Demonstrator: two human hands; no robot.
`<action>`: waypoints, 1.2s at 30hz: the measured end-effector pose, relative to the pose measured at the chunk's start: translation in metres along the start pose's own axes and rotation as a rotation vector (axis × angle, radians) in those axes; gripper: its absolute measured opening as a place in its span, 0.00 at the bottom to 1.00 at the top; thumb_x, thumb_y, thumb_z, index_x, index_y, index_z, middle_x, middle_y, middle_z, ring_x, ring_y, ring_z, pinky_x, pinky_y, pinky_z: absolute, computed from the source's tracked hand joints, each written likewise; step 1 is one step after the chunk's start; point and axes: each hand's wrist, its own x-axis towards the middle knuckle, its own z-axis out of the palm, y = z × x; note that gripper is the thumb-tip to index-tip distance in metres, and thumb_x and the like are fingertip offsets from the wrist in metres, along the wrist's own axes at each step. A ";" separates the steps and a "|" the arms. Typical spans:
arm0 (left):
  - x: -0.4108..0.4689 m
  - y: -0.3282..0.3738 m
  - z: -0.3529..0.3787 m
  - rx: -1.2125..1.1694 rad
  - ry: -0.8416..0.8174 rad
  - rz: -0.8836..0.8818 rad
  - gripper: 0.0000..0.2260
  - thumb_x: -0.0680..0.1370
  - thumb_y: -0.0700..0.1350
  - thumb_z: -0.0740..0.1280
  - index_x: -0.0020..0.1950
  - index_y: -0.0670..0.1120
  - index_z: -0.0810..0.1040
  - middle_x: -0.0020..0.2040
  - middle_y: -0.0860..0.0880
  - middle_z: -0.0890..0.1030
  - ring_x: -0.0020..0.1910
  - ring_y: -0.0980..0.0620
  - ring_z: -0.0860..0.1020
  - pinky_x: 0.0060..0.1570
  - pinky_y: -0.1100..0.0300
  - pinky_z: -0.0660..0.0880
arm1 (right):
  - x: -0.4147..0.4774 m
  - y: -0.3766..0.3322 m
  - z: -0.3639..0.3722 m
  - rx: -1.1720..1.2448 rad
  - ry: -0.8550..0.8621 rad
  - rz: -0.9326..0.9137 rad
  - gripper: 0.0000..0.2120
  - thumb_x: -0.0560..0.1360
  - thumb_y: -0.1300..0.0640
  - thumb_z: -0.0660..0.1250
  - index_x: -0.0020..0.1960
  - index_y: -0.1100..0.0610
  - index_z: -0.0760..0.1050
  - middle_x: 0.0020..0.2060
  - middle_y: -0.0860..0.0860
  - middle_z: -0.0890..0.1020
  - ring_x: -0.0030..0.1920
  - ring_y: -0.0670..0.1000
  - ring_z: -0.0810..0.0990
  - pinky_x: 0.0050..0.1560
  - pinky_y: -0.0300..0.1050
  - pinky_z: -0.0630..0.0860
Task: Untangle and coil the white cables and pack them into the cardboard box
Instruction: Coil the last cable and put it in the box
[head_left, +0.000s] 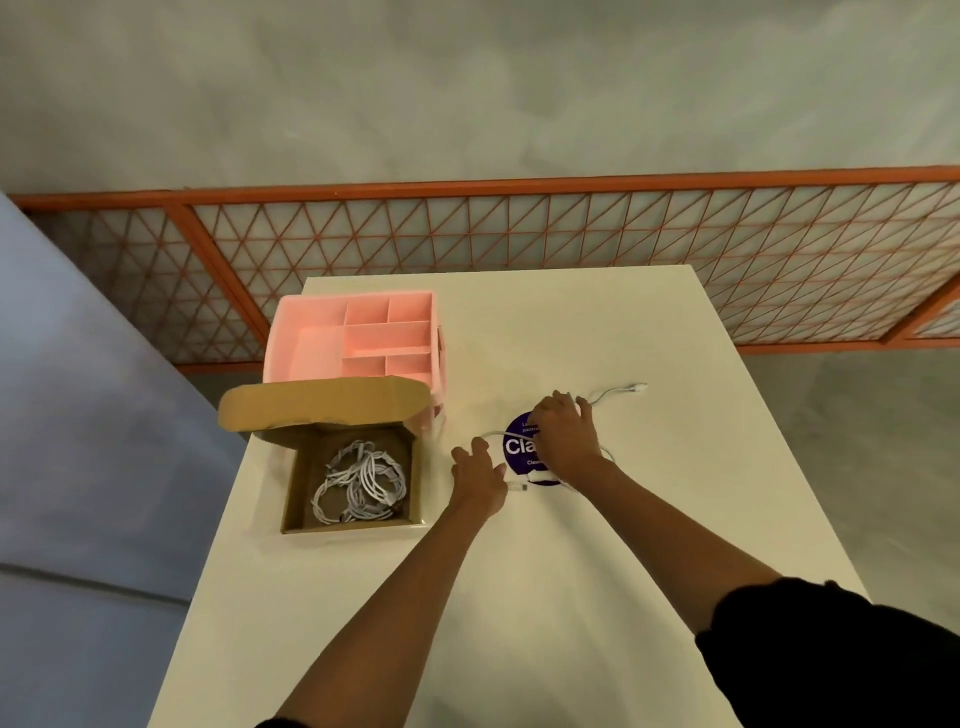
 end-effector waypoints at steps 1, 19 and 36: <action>0.004 0.003 0.002 -0.030 -0.001 -0.041 0.19 0.81 0.44 0.61 0.70 0.40 0.61 0.67 0.37 0.64 0.63 0.40 0.71 0.62 0.53 0.69 | 0.003 0.004 0.000 -0.059 -0.041 -0.023 0.20 0.78 0.57 0.60 0.69 0.55 0.67 0.70 0.52 0.67 0.75 0.54 0.54 0.74 0.55 0.47; -0.001 0.039 -0.027 -0.937 0.138 -0.066 0.11 0.83 0.43 0.57 0.47 0.44 0.78 0.32 0.50 0.71 0.31 0.55 0.68 0.31 0.63 0.68 | -0.006 0.029 -0.026 0.114 0.014 0.007 0.12 0.79 0.59 0.59 0.61 0.58 0.74 0.58 0.54 0.75 0.56 0.56 0.77 0.57 0.48 0.71; -0.106 0.086 -0.119 -1.172 -0.167 0.487 0.15 0.83 0.48 0.54 0.54 0.43 0.77 0.26 0.53 0.71 0.22 0.59 0.64 0.23 0.68 0.63 | -0.077 -0.001 -0.090 0.481 0.100 -0.040 0.20 0.83 0.49 0.50 0.53 0.63 0.74 0.48 0.60 0.82 0.47 0.61 0.80 0.47 0.50 0.74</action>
